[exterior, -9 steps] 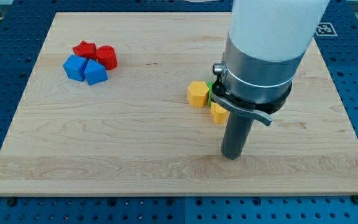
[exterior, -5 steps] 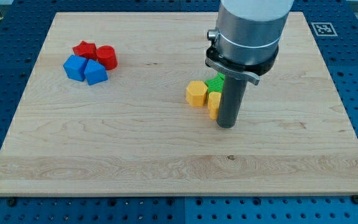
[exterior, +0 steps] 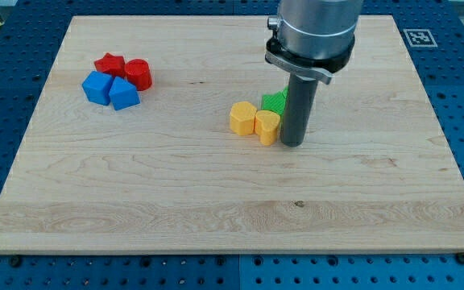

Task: Slide green circle closer to green star

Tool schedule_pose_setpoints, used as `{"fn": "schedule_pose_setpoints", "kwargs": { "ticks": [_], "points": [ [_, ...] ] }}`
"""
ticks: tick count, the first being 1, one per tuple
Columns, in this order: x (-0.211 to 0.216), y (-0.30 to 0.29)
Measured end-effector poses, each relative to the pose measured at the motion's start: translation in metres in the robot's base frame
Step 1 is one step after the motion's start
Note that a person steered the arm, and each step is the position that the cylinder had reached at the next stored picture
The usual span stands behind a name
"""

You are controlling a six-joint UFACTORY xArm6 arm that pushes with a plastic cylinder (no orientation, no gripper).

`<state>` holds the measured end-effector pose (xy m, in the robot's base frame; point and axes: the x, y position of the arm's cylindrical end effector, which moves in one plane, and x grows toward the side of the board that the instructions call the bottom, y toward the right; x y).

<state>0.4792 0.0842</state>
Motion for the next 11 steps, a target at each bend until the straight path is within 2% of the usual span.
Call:
{"fn": "schedule_pose_setpoints", "kwargs": {
  "ticks": [1, 3, 5, 10, 11],
  "points": [
    [-0.003, 0.026],
    [-0.045, 0.052],
    [-0.072, 0.05],
    [-0.101, -0.01],
    [-0.114, 0.007]
  ]
}}
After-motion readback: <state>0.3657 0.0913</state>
